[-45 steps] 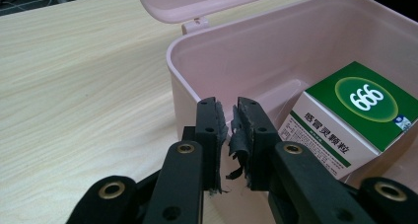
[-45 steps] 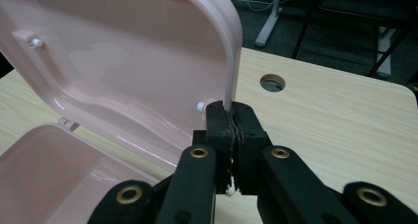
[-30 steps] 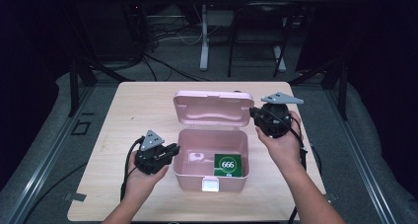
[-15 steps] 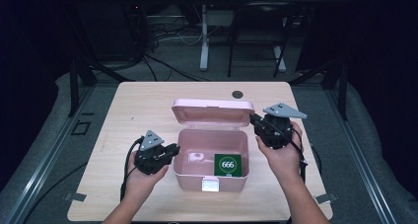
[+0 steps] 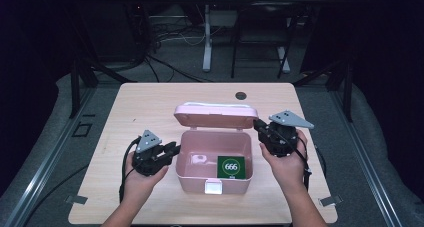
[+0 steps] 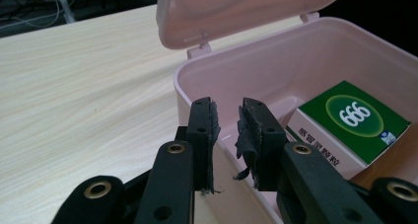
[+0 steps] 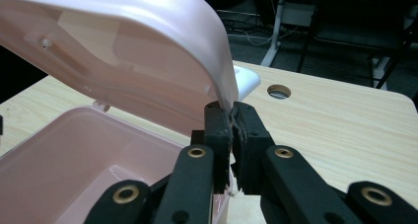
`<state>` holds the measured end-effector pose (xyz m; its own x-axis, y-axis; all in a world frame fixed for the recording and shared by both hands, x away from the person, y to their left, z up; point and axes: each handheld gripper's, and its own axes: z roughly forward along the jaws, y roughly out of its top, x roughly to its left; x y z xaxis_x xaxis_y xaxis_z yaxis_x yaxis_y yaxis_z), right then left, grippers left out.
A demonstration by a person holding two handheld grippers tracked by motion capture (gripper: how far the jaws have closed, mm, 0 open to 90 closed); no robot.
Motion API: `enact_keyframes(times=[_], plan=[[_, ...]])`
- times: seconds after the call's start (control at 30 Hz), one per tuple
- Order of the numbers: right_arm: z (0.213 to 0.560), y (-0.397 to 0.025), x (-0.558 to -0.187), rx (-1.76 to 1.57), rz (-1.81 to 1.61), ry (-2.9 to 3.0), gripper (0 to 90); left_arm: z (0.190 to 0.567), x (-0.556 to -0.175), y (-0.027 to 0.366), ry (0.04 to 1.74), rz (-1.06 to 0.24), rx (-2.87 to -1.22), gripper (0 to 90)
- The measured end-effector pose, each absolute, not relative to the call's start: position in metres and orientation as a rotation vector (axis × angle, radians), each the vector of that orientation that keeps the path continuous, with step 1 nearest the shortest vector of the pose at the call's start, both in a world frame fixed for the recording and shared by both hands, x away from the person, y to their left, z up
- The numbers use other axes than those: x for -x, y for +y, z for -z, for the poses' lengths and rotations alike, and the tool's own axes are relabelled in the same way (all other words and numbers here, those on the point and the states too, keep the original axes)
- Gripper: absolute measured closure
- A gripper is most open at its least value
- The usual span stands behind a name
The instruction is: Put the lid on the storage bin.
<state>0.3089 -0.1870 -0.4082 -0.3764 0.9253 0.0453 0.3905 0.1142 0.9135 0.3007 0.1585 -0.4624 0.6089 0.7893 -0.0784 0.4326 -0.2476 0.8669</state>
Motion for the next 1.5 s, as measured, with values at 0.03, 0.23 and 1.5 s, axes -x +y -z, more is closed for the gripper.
enact_keyframes(times=[0.03,0.23,1.5], plan=[[0.409,-0.187,-0.308,-1.277,-1.241,1.834,85.6,0.462,-0.301,0.158,0.979,-0.47,-1.881,75.0],[0.411,-0.189,-0.308,-1.288,-1.266,1.835,84.7,0.451,-0.299,0.162,0.946,-0.508,-1.853,74.1],[0.444,-0.192,-0.32,-1.367,-1.205,1.924,78.8,0.398,-0.298,0.152,0.874,-0.622,-1.801,75.5]])
